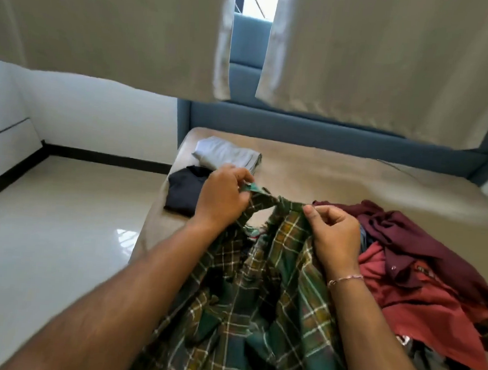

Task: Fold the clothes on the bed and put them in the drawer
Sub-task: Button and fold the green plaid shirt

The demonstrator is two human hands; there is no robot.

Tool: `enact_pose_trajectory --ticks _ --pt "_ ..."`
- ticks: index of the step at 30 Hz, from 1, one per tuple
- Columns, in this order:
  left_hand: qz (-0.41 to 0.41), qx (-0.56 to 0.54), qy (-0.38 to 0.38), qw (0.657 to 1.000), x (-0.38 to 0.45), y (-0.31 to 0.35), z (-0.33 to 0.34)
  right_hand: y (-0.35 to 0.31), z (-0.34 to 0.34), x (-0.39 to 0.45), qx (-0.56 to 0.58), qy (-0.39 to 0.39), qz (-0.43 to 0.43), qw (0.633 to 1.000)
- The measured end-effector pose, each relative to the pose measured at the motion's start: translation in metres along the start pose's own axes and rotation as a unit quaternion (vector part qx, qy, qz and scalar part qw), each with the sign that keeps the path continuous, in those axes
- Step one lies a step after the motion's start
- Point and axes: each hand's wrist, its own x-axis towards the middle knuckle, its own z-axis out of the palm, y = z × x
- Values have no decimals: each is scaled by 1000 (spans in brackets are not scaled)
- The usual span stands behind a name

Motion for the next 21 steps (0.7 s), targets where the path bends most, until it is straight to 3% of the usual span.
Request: enact_pose_trajectory --ticks 2,4,8,11,14,21 --pt "14 31 4 999 -32 -7 5 8 0 -22 -47 -22 10 999" --pt "-40 24 -31 998 -72 -22 15 34 7 -53 -36 -55 89 994" --pt "-217 -64 -113 968 -149 -48 49 78 30 -127 124 -62 270 953" --pt "-257 -151 -157 942 -197 -52 68 80 45 -176 275 -47 376 883" --pt "-263 -219 -208 916 -221 -47 73 80 48 -194 347 -12 405 846" --pt "-291 -322 -163 886 -222 -48 73 74 43 -186 386 -42 388 836"
